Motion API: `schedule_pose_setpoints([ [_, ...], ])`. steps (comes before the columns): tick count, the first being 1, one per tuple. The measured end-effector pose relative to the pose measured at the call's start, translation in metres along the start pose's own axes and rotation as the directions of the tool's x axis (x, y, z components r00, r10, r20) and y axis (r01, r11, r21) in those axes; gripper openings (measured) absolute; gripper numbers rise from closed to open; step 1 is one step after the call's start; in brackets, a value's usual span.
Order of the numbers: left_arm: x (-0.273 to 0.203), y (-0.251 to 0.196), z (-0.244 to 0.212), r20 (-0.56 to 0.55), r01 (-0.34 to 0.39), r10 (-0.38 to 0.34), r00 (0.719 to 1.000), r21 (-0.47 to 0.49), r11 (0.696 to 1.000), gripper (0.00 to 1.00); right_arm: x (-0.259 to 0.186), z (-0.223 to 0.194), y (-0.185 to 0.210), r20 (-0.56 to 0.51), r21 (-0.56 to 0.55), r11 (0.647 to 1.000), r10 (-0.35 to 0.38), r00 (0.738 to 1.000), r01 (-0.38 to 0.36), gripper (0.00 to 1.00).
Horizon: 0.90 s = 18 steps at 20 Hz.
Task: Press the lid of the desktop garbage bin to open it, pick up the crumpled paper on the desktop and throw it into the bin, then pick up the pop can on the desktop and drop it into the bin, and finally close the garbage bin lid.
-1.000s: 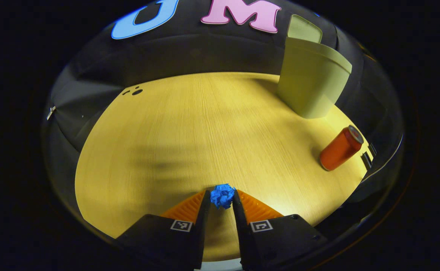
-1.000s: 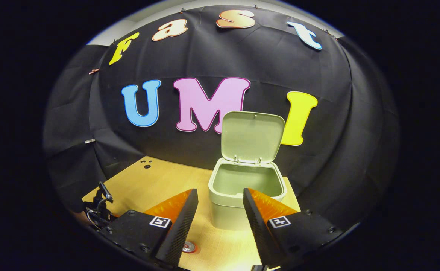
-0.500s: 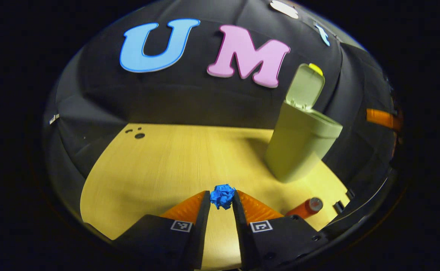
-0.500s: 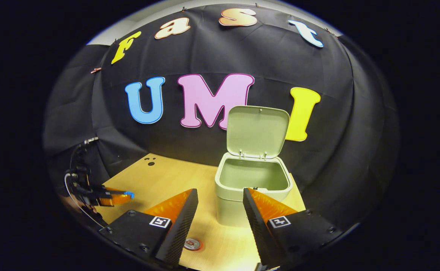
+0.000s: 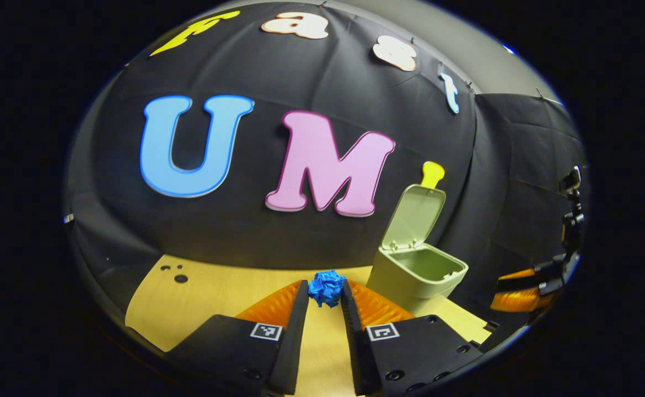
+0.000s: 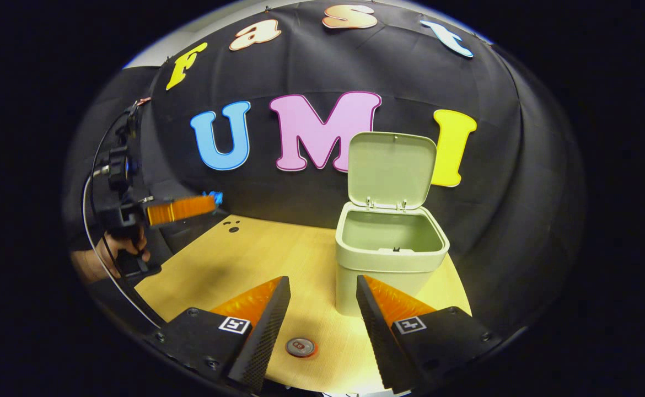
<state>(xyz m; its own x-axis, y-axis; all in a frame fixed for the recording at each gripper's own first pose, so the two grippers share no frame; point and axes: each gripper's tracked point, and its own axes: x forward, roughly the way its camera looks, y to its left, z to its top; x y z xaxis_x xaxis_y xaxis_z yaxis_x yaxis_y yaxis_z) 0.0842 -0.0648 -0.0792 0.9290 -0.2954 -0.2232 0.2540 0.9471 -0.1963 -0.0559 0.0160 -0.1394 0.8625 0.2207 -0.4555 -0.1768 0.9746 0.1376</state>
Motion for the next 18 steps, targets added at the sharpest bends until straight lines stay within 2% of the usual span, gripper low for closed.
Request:
schedule_pose_setpoints([
  [9, 0.038, -0.081, 0.043, 0.106, 0.17, -0.179, 0.978, 0.089, 0.981, 0.41, -0.002, -0.025, 0.001, -0.036, 0.05, 0.999, -0.016, 0.999, 0.017, 0.79],
  [13, 0.061, -0.113, 0.05, 0.113, 0.243, -0.255, 0.96, 0.111, 0.964, 0.41, -0.005, -0.029, -0.007, -0.042, 0.063, 0.997, -0.038, 0.998, 0.04, 0.79],
  [18, 0.087, -0.147, 0.035, 0.062, 0.324, -0.331, 0.942, 0.104, 0.94, 0.41, -0.009, -0.039, -0.01, -0.053, 0.105, 0.993, -0.056, 0.997, 0.061, 0.77],
])
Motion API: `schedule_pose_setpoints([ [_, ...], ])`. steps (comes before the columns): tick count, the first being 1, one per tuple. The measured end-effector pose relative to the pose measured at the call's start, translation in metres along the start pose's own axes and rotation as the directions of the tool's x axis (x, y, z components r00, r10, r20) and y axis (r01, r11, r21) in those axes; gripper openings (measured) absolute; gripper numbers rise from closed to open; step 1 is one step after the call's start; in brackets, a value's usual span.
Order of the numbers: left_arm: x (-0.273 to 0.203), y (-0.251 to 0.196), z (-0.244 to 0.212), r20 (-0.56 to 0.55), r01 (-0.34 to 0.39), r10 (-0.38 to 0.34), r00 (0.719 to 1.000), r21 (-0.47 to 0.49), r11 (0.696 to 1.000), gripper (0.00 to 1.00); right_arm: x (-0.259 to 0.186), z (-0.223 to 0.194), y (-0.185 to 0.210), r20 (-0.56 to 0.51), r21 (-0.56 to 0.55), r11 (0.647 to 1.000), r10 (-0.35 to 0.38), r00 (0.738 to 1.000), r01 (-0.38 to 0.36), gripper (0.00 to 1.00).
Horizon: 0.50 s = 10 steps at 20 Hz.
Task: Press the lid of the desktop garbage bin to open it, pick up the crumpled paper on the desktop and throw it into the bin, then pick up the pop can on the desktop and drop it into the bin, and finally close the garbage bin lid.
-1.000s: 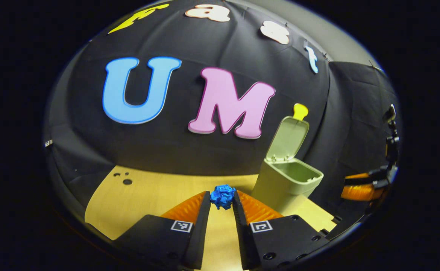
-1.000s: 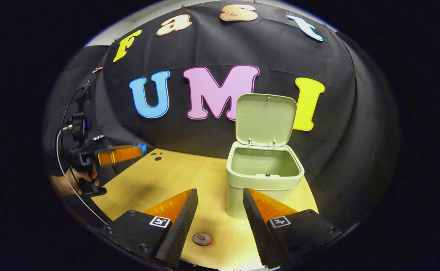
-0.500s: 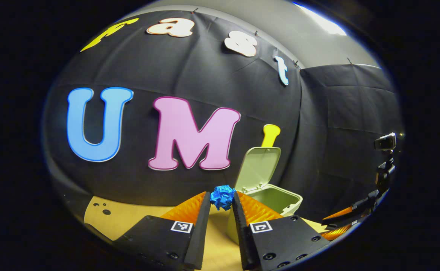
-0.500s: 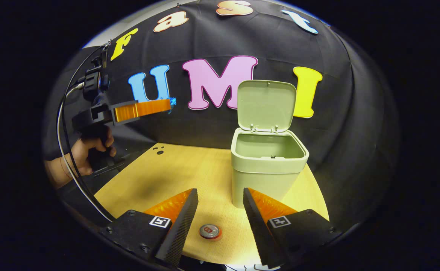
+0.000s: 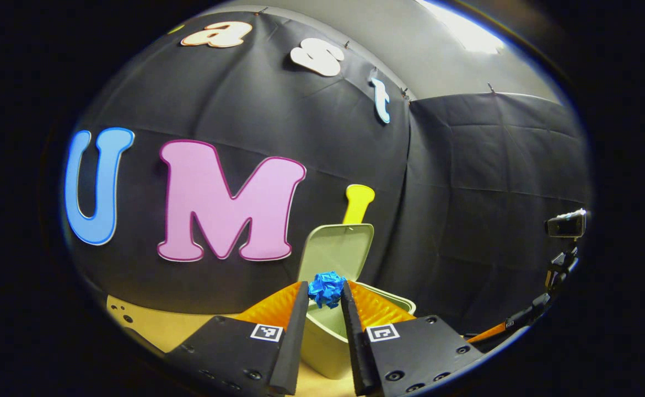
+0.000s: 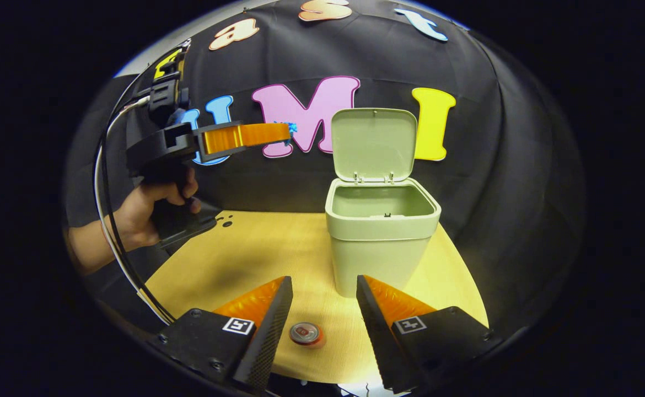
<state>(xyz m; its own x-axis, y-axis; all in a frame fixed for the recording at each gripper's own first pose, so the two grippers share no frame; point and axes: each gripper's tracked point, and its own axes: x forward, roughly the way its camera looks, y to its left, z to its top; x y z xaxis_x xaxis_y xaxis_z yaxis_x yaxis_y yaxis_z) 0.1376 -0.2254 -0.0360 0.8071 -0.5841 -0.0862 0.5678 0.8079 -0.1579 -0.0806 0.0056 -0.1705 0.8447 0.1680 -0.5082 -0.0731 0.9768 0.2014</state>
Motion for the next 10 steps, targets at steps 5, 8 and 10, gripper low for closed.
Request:
schedule_pose_setpoints([
  [5, 0.031, -0.016, -0.026, -0.064, 0.047, -0.047, 0.997, -0.01, 0.999, 0.41, -0.001, -0.008, -0.01, -0.014, 0.013, 1.0, -0.026, 1.0, 0.026, 0.76],
  [8, 0.049, -0.02, -0.044, -0.112, 0.058, -0.058, 0.992, 0.001, 0.998, 0.41, -0.006, -0.009, -0.018, -0.015, 0.046, 0.998, -0.034, 0.999, 0.034, 0.76],
  [10, 0.06, -0.023, -0.055, -0.144, 0.068, -0.066, 0.987, 0.013, 0.998, 0.41, -0.004, -0.011, -0.022, -0.014, 0.07, 0.997, -0.034, 0.999, 0.035, 0.77],
])
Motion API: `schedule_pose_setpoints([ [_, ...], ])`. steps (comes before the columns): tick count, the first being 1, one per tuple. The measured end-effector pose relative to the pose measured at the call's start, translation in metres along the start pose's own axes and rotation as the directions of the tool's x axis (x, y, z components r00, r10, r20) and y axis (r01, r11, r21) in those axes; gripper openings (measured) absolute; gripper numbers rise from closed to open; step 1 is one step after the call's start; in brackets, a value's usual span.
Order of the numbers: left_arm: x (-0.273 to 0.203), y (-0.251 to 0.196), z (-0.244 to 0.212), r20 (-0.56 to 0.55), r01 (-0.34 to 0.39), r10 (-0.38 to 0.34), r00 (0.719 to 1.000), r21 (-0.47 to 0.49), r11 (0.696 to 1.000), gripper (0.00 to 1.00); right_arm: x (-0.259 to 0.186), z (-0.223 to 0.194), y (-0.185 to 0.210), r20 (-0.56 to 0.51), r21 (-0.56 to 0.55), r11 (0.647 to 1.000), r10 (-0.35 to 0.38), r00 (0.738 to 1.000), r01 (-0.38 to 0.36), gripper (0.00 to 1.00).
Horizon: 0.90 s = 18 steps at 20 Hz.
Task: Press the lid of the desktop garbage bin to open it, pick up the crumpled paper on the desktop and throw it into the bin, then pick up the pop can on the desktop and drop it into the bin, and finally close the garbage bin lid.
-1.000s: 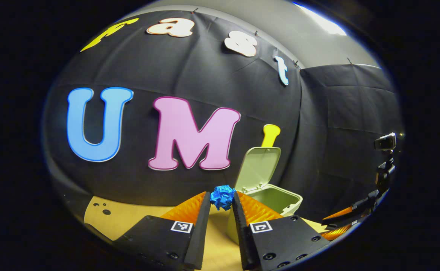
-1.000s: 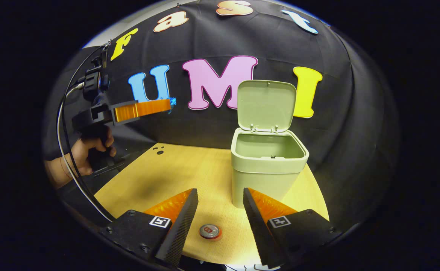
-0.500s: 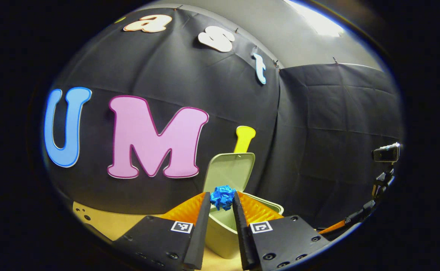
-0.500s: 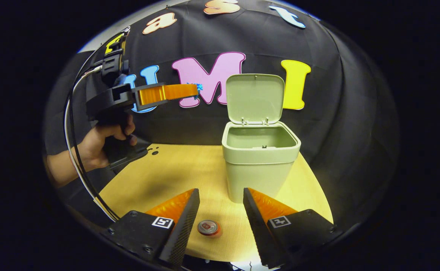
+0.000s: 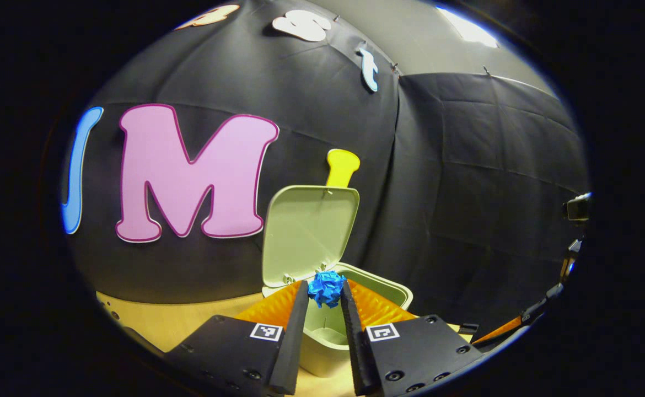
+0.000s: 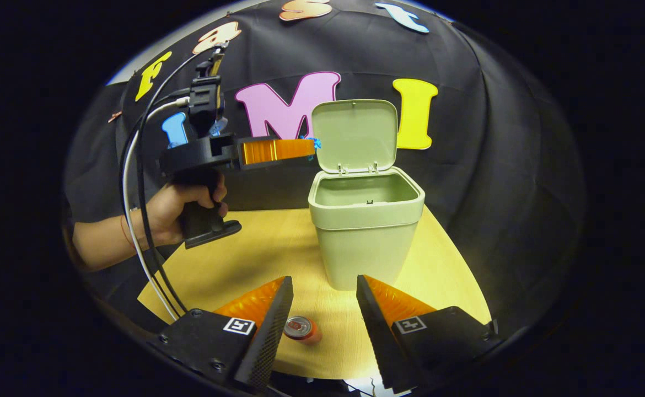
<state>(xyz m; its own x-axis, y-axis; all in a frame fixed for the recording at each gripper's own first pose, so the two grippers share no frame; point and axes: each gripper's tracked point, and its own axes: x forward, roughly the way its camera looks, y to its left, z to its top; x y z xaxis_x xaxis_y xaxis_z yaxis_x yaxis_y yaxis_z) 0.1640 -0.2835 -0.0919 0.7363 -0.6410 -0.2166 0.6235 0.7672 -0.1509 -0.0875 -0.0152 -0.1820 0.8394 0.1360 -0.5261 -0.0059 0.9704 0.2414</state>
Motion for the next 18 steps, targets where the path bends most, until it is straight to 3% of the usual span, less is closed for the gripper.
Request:
schedule_pose_setpoints([
  [11, 0.041, -0.009, -0.038, -0.118, 0.018, -0.016, 0.993, 0.014, 1.0, 0.42, 0.007, -0.011, -0.027, -0.033, 0.036, 0.999, -0.007, 0.999, 0.008, 0.8],
  [18, 0.049, -0.008, -0.045, -0.137, 0.013, -0.01, 0.991, 0.025, 1.0, 0.58, 0.014, -0.014, -0.026, -0.055, 0.027, 0.999, 0.021, 0.998, -0.02, 0.8],
])
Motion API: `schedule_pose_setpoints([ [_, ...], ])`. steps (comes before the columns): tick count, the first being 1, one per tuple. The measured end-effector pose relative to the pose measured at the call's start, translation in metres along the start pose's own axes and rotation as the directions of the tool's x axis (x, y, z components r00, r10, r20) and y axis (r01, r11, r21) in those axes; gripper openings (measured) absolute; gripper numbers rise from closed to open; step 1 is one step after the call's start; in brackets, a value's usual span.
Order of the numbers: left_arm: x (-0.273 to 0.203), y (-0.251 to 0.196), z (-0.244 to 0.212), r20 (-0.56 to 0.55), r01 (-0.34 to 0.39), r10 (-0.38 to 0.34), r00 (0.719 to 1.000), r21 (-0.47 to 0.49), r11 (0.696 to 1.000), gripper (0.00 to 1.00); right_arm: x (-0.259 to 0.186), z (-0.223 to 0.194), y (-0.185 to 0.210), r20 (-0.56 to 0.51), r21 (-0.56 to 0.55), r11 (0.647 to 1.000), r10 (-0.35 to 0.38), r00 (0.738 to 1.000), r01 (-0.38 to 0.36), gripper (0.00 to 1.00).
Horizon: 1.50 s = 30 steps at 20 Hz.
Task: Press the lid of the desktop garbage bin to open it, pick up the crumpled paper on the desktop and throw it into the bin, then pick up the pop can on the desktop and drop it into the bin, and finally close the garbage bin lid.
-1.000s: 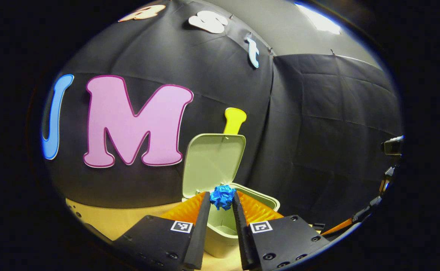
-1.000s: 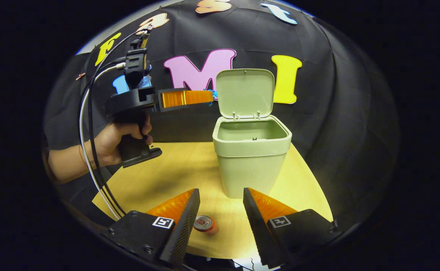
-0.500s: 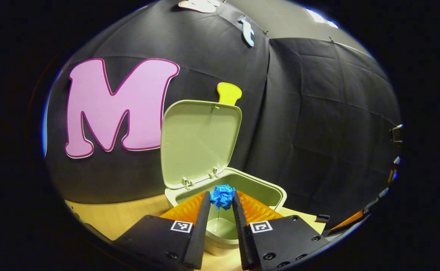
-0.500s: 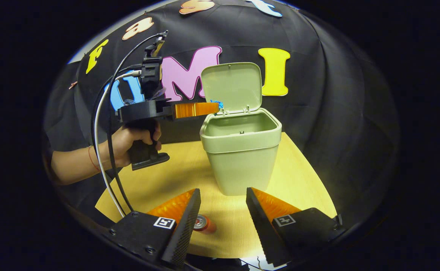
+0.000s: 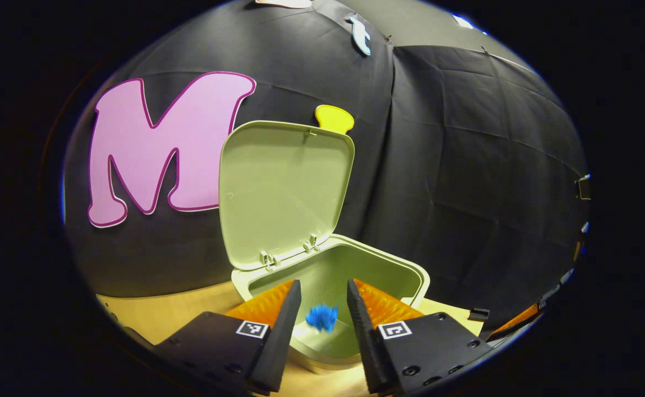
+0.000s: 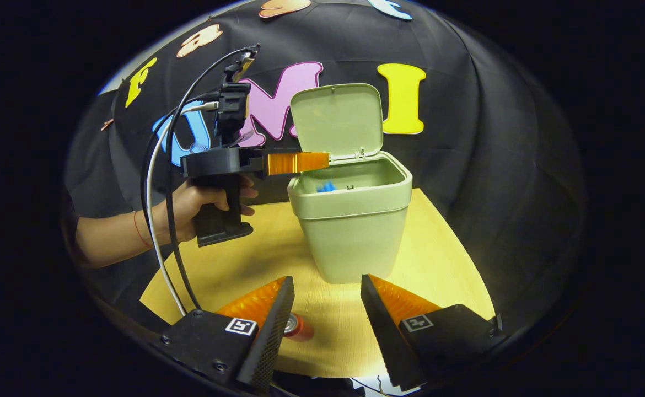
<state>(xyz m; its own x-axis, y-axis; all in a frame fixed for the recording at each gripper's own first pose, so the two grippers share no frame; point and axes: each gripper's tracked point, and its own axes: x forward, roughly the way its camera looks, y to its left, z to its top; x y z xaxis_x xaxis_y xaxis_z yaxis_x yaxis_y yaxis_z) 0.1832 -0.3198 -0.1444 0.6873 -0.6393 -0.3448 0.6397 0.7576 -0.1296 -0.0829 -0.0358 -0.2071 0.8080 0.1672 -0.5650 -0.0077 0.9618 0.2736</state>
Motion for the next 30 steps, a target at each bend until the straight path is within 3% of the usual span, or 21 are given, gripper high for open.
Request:
schedule_pose_setpoints([
  [9, -0.031, 0.011, 0.016, 0.067, -0.056, 0.055, 0.996, 0.014, 0.998, 0.92, 0.003, -0.01, 0.021, -0.032, -0.014, 0.999, 0.044, 0.999, -0.044, 0.86],
  [11, -0.045, 0.017, 0.017, 0.069, -0.077, 0.075, 0.995, 0.016, 0.997, 0.92, 0.003, -0.015, 0.027, -0.047, -0.036, 0.997, 0.06, 0.997, -0.062, 0.89],
  [12, -0.052, 0.018, 0.018, 0.07, -0.084, 0.083, 0.994, 0.013, 0.996, 0.92, 0.003, -0.019, 0.031, -0.06, -0.049, 0.996, 0.071, 0.996, -0.074, 0.8],
  [13, -0.061, 0.021, 0.017, 0.075, -0.091, 0.091, 0.993, 0.006, 0.996, 0.93, 0.003, -0.023, 0.035, -0.072, -0.06, 0.995, 0.079, 0.994, -0.084, 0.89],
  [21, -0.135, 0.045, 0.017, 0.108, -0.182, 0.185, 0.977, -0.041, 0.982, 0.93, 0.016, -0.056, 0.063, -0.162, -0.133, 0.978, 0.138, 0.977, -0.16, 0.9],
  [30, -0.212, 0.071, -0.006, 0.092, -0.317, 0.326, 0.941, -0.093, 0.944, 0.92, 0.041, -0.11, 0.078, -0.293, -0.249, 0.94, 0.156, 0.943, -0.233, 0.9],
])
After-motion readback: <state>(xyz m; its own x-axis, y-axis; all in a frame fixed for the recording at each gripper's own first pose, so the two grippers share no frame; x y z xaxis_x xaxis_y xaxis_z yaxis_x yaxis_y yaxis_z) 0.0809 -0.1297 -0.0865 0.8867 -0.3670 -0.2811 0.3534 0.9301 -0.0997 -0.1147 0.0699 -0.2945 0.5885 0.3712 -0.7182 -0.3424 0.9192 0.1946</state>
